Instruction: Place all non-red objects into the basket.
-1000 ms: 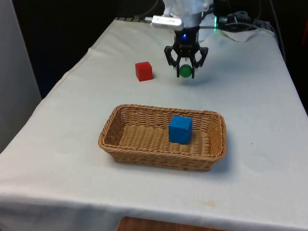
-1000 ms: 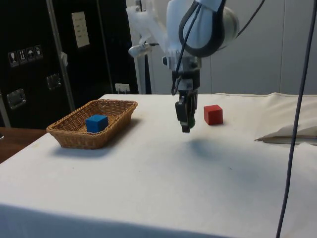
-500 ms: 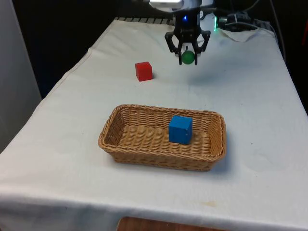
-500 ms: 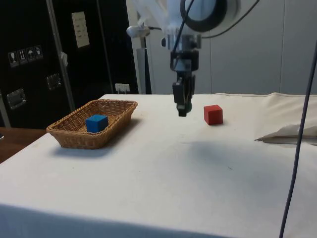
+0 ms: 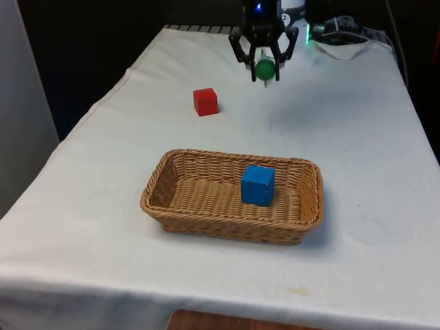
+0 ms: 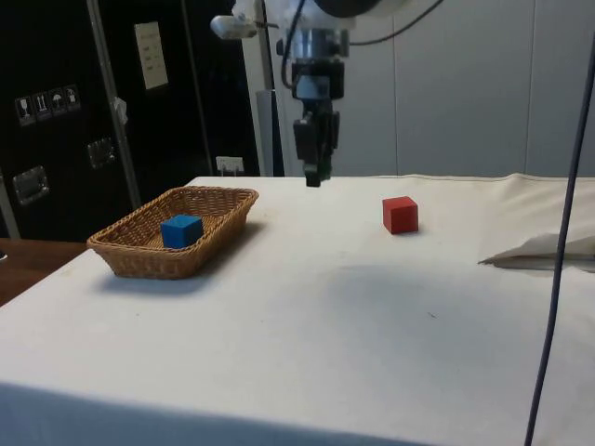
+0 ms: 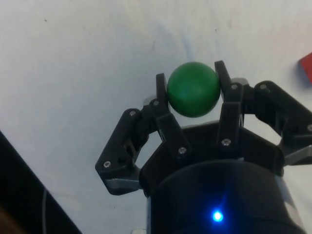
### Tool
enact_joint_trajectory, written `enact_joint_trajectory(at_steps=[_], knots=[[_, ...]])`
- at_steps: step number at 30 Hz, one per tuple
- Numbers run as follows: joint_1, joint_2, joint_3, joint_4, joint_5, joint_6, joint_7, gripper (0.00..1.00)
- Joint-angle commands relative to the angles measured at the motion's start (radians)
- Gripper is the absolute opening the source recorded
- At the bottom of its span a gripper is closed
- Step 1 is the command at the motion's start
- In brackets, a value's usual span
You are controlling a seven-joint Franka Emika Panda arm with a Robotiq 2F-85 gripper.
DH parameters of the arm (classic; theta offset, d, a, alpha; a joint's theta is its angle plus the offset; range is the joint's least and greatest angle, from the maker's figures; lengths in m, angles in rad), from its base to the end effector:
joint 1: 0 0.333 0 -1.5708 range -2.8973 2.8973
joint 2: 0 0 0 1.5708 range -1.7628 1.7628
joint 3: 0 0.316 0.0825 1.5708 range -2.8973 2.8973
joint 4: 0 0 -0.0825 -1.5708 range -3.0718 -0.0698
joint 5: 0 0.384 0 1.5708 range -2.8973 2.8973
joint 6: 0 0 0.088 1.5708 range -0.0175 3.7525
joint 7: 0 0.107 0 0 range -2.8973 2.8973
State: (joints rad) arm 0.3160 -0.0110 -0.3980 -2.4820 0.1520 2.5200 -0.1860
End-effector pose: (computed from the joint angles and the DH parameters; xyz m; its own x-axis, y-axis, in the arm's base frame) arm 0.4736 -0.0402 0.2973 0.9980 -0.0202 0.0592 -0.0149 -0.9959 -0.0888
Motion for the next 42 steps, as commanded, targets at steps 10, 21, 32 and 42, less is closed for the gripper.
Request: enact_joint_trajectory(at_steps=[10,21,32,42], knots=[[0.0,0.052,0.0,0.125,0.028,-0.099,-0.014,0.0],[-0.003,0.152,0.0,0.273,0.044,-0.18,-0.019,0.0],[-0.008,0.251,-0.003,0.411,0.059,-0.237,-0.024,0.0],[-0.013,0.356,-0.015,0.534,0.089,-0.263,-0.046,0.0]])
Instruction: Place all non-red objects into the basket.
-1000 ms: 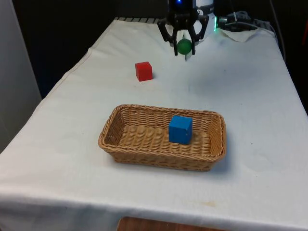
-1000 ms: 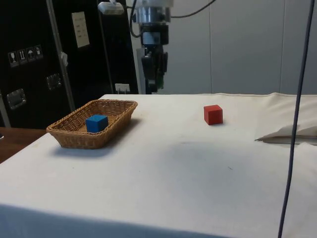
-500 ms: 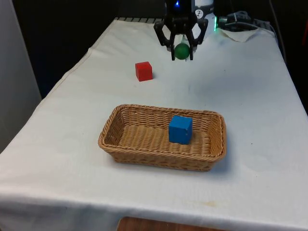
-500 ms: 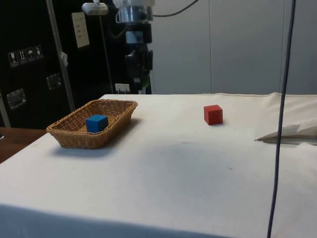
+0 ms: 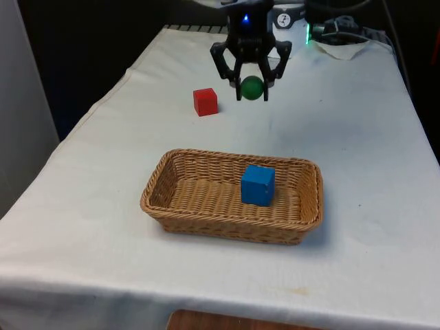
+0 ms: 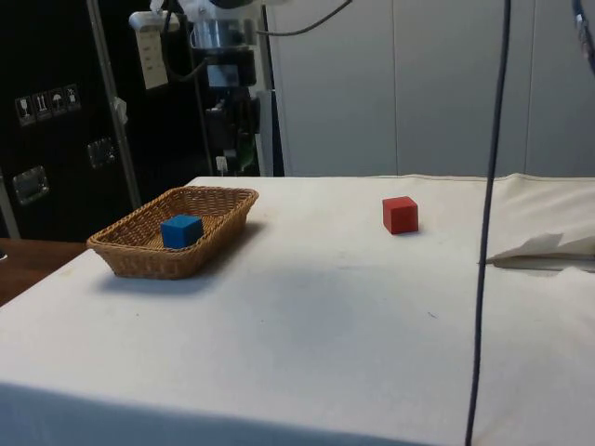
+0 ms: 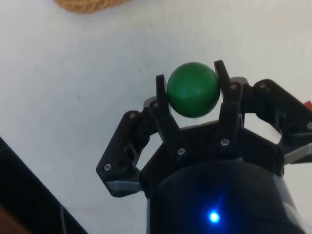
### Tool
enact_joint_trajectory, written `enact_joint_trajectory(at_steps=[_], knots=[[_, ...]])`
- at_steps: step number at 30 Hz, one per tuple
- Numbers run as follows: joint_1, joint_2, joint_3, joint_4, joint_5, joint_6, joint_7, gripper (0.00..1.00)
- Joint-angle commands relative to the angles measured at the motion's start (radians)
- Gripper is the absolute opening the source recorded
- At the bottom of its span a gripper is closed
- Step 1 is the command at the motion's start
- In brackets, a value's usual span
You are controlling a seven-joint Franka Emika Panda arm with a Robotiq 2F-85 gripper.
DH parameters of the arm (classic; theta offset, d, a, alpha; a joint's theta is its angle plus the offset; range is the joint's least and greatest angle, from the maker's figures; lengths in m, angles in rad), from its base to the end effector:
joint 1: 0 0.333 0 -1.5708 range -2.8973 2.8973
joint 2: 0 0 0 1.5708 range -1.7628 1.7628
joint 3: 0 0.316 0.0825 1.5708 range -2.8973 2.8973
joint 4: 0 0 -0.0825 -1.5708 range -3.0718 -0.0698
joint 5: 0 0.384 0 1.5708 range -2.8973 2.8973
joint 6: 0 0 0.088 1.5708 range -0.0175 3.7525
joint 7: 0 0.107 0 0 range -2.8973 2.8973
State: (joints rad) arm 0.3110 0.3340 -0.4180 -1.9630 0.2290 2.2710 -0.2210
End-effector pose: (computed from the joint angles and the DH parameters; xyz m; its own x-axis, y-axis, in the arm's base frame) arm 0.6077 -0.0488 0.3182 0.9998 -0.0126 0.0168 -0.0119 -0.9991 -0.0399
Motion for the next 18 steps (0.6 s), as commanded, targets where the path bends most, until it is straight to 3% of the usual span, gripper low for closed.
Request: enact_joint_trajectory(at_steps=[1,7,8,9,16,17,18], knots=[[-0.01,0.024,0.004,0.028,0.017,-0.016,-0.015,0.0],[-0.018,0.097,-0.007,0.103,0.045,-0.022,-0.038,0.0],[-0.008,0.087,-0.014,0.089,0.033,-0.011,-0.028,0.0],[-0.02,0.11,-0.009,0.116,0.052,-0.022,-0.043,0.0],[-0.033,0.228,-0.031,0.231,0.109,-0.025,-0.084,0.0],[-0.02,0.208,-0.037,0.207,0.096,-0.012,-0.073,0.0],[-0.033,0.228,-0.031,0.231,0.109,-0.025,-0.084,0.0]])
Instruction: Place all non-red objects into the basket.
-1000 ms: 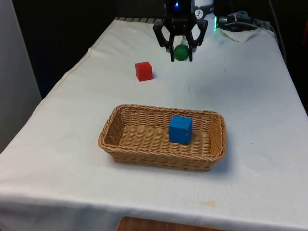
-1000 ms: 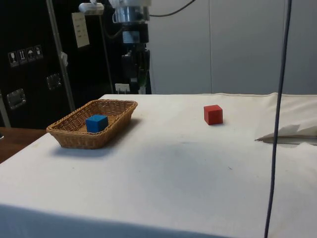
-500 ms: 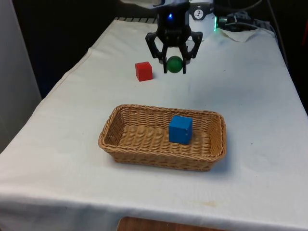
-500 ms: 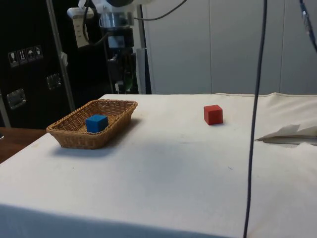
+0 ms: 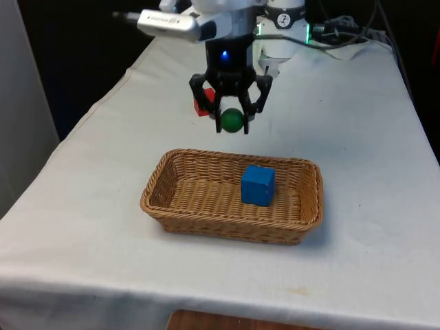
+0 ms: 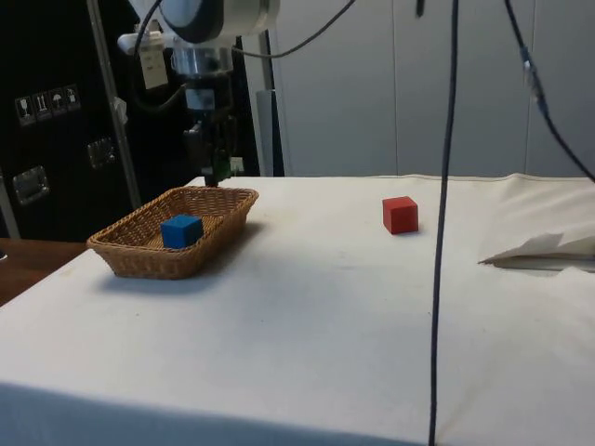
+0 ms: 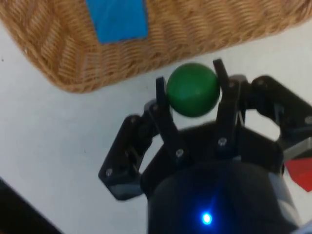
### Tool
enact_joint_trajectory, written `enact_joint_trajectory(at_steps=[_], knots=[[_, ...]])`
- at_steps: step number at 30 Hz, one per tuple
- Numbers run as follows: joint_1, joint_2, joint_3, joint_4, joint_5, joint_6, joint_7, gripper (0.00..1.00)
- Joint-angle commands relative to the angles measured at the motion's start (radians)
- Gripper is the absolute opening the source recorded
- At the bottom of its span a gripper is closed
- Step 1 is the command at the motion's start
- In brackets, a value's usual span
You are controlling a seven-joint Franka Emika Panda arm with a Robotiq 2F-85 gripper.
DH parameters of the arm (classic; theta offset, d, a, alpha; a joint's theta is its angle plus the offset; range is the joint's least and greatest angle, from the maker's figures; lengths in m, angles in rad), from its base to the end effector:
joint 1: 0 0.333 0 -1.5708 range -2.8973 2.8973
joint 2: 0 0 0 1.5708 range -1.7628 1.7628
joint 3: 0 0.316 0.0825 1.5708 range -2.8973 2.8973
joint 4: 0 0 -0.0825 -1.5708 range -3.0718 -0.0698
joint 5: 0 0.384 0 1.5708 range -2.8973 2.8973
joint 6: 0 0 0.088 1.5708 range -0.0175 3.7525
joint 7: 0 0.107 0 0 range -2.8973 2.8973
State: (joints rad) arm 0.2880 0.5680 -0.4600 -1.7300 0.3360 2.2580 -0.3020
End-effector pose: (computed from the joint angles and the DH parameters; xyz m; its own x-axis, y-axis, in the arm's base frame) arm 0.6648 -0.0748 0.2838 0.9992 -0.0148 0.0371 -0.0143 -0.9998 -0.0133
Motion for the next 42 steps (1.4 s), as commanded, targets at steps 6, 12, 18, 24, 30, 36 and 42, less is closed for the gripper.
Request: enact_joint_trajectory(at_steps=[6,12,18,24,30,36,42], knots=[[-0.022,0.094,-0.013,0.097,0.05,-0.015,-0.036,0.0],[-0.031,0.148,-0.028,0.154,0.076,-0.018,-0.053,0.0],[-0.045,0.207,-0.05,0.214,0.109,-0.02,-0.079,0.0],[-0.058,0.277,-0.066,0.272,0.159,-0.014,-0.105,0.0],[-0.062,0.325,-0.072,0.305,0.196,-0.006,-0.116,0.0],[-0.062,0.347,-0.072,0.313,0.212,0.002,-0.115,0.0],[-0.062,0.359,-0.073,0.321,0.225,0.0,-0.117,0.0]])
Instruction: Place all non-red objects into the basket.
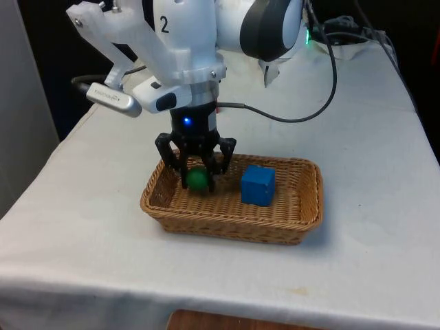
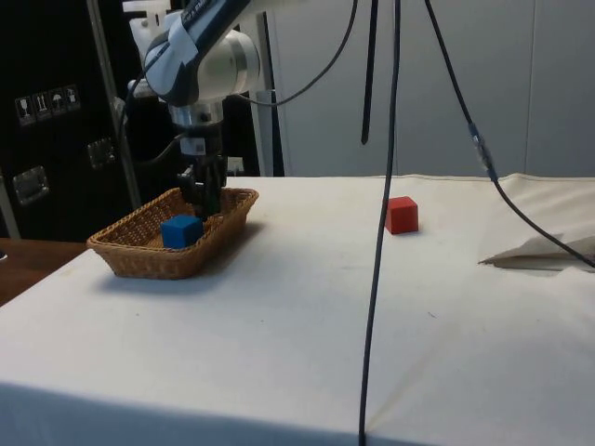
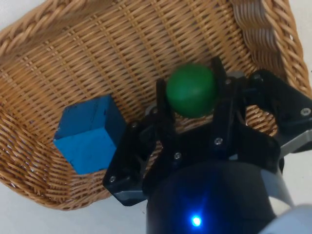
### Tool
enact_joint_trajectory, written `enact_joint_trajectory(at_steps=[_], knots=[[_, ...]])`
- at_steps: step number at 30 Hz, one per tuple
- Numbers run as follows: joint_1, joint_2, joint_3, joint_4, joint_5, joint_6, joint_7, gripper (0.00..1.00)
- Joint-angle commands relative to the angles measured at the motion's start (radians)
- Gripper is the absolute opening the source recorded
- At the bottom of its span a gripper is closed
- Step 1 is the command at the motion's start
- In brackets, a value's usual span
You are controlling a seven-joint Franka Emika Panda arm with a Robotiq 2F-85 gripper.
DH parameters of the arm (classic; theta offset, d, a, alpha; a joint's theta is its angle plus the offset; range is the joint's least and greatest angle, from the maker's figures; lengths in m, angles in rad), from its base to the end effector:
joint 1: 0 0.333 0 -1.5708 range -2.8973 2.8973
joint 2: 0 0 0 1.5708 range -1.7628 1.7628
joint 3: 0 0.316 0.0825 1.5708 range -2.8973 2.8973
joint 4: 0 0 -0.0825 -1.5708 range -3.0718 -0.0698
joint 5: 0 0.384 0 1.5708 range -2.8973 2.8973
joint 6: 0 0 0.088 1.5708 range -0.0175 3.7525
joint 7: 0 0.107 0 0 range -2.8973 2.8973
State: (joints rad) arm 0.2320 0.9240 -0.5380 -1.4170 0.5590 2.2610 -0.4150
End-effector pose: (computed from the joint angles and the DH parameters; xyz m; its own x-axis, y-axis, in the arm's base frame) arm 0.7197 -0.1267 0.1991 0.9965 -0.0457 0.0697 -0.0460 -0.9989 0.0036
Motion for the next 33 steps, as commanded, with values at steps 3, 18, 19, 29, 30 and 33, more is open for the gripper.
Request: enact_joint_trajectory(at_steps=[3,18,19,29,30,33], knots=[[-0.006,0.004,0.005,0.008,0.005,-0.004,-0.005,0.0],[0.0,0.001,0.0,0.0,0.003,-0.001,-0.002,1.0],[-0.006,0.005,0.005,0.008,0.008,-0.005,-0.006,1.0],[0.019,-0.074,-0.024,-0.04,0.001,-0.04,0.01,1.0],[0.021,-0.083,-0.025,-0.049,0.001,-0.04,0.011,1.0],[0.033,-0.126,-0.03,-0.085,-0.006,-0.046,0.018,1.0]])
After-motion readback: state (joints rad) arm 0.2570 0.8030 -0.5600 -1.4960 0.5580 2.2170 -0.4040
